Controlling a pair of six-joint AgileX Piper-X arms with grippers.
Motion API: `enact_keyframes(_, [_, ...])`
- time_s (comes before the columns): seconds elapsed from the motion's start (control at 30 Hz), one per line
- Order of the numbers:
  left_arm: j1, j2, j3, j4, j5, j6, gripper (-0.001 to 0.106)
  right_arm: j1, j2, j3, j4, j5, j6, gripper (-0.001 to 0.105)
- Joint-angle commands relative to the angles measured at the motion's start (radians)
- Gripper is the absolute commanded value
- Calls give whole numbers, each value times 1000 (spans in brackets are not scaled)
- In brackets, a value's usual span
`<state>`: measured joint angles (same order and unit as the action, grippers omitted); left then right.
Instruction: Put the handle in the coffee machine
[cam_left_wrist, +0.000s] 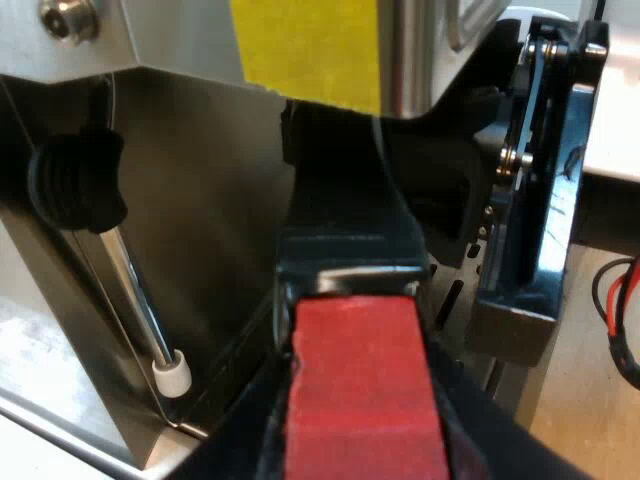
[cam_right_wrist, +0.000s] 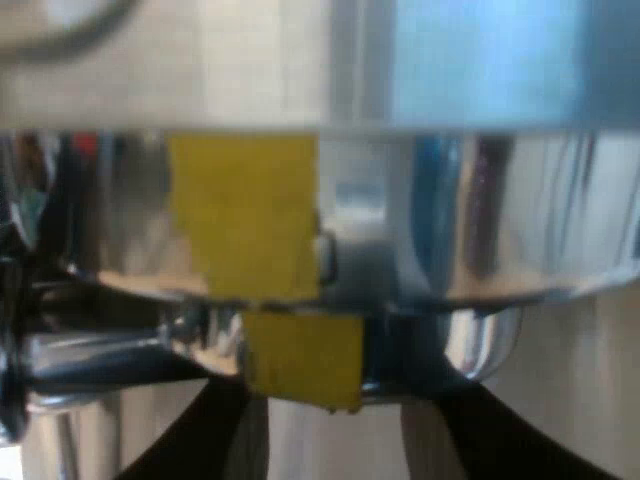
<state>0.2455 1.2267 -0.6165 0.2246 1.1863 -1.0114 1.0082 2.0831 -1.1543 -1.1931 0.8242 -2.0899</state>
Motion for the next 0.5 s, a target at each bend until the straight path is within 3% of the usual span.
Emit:
enact_keyframes(0.03, [17,-19,-24,-70,120,-10,0,-5,-2,-6,-53,12,-34,35])
enact_keyframes(0.13, [17,-19,-24,-70,120,-10,0,-5,-2,-6,-142,0,-34,35])
enact_keyframes(0.5, [17,-19,-24,-70,106,-10,0,-5,-2,-6,-159,0,-34,35])
